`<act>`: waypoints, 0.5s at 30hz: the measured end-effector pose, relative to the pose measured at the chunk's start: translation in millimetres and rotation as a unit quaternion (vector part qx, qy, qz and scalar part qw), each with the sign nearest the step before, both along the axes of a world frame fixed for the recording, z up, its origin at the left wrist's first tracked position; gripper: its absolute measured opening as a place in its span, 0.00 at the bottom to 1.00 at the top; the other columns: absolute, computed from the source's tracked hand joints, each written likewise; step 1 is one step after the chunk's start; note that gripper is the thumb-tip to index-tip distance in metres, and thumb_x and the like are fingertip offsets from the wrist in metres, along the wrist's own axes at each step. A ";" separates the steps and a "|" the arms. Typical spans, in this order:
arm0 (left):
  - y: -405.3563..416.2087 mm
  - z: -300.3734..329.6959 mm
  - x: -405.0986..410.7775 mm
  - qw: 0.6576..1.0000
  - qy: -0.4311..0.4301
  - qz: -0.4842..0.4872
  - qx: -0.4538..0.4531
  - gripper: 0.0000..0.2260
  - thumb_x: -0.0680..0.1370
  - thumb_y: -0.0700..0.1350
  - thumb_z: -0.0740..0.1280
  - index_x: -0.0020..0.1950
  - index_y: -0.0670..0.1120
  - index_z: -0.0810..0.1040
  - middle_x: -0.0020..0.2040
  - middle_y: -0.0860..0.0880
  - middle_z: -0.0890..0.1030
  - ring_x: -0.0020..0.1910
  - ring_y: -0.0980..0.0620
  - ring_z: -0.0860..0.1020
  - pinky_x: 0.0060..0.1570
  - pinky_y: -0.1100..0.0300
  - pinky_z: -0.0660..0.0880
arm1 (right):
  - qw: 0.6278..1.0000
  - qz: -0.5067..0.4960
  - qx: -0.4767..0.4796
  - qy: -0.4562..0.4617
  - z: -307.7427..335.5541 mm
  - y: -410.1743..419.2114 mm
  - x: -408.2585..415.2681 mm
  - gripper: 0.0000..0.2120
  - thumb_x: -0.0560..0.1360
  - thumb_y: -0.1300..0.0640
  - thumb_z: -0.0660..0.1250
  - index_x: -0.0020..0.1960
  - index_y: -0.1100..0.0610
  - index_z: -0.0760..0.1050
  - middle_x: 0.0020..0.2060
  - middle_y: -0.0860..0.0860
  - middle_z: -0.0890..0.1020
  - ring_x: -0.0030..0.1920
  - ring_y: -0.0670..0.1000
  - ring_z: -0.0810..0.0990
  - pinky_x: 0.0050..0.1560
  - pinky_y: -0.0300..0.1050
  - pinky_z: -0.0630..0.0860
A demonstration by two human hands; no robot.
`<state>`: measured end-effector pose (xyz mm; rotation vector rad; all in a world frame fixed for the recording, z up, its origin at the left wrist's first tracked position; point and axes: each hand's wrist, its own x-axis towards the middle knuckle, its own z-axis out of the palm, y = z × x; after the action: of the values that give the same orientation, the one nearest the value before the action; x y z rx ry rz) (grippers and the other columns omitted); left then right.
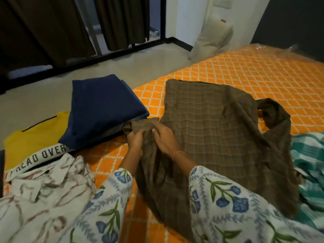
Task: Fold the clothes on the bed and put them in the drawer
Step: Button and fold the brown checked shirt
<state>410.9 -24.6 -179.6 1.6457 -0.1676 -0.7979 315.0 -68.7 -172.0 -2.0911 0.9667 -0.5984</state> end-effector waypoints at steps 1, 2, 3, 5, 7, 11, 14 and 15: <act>4.9 5.8 -7.9 0.995 -0.083 -0.058 -0.009 0.11 0.78 0.36 0.64 0.59 0.34 0.76 0.52 0.41 0.79 0.46 0.49 0.77 0.41 0.62 0.75 | 0.999 -0.015 -0.020 -0.028 5.0 -4.6 5.4 0.21 0.79 0.55 0.61 0.71 0.57 0.68 0.66 0.56 0.74 0.67 0.56 0.70 0.67 0.51 0.67; 9.5 6.1 -18.0 0.978 -0.165 -0.125 -0.010 0.11 0.79 0.35 0.63 0.60 0.34 0.75 0.55 0.39 0.79 0.49 0.48 0.77 0.45 0.62 0.74 | 0.999 -0.012 -0.041 -0.019 11.0 -9.5 9.1 0.25 0.78 0.49 0.64 0.72 0.55 0.66 0.68 0.55 0.72 0.69 0.55 0.68 0.68 0.52 0.66; 12.8 4.8 -29.2 0.953 -0.236 -0.191 0.003 0.13 0.79 0.35 0.62 0.63 0.34 0.74 0.58 0.38 0.78 0.54 0.46 0.77 0.51 0.60 0.73 | 0.998 0.013 -0.057 0.025 18.4 -15.5 11.9 0.30 0.75 0.45 0.67 0.73 0.53 0.64 0.68 0.55 0.72 0.69 0.55 0.67 0.68 0.54 0.65; 18.4 -2.0 -47.6 0.886 -0.355 -0.291 0.069 0.17 0.79 0.40 0.62 0.66 0.35 0.72 0.63 0.37 0.76 0.60 0.41 0.75 0.57 0.55 0.70 | 0.972 0.076 -0.075 0.209 31.6 -24.9 12.1 0.34 0.71 0.43 0.70 0.73 0.51 0.64 0.66 0.56 0.73 0.66 0.57 0.70 0.65 0.56 0.68; 20.4 -5.5 -61.5 0.784 -0.473 -0.382 0.127 0.21 0.78 0.50 0.57 0.62 0.37 0.76 0.59 0.35 0.77 0.57 0.37 0.77 0.52 0.50 0.71 | 0.926 0.082 -0.085 0.359 37.1 -26.7 4.6 0.22 0.76 0.52 0.66 0.68 0.55 0.70 0.64 0.58 0.75 0.64 0.60 0.73 0.62 0.55 0.70; 24.1 -4.6 -84.8 0.651 -0.613 -0.417 0.161 0.13 0.79 0.48 0.58 0.53 0.43 0.77 0.48 0.41 0.81 0.45 0.39 0.79 0.38 0.51 0.72 | 0.984 0.042 0.006 0.171 22.2 -38.1 -32.9 0.17 0.75 0.70 0.57 0.60 0.65 0.77 0.58 0.62 0.79 0.59 0.59 0.78 0.58 0.49 0.75; 36.9 -8.2 -105.4 0.603 -0.674 -0.404 0.140 0.18 0.70 0.43 0.56 0.53 0.45 0.81 0.39 0.47 0.79 0.34 0.48 0.80 0.25 0.60 0.71 | 0.933 -0.118 0.239 -0.241 35.4 -45.8 -68.9 0.17 0.76 0.73 0.53 0.55 0.63 0.78 0.51 0.58 0.81 0.46 0.44 0.82 0.45 0.34 0.77; 37.3 -11.1 -115.2 0.589 -0.692 -0.397 0.127 0.21 0.68 0.42 0.55 0.53 0.46 0.82 0.40 0.48 0.80 0.36 0.49 0.80 0.27 0.60 0.72 | 0.874 -0.188 0.288 -0.343 36.1 -52.7 -85.8 0.15 0.78 0.69 0.54 0.53 0.61 0.78 0.49 0.56 0.81 0.45 0.45 0.81 0.43 0.36 0.77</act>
<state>295.7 12.7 -190.7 2.1140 -2.0992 0.1166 229.2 -121.5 -135.9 -1.0358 0.9625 -1.0120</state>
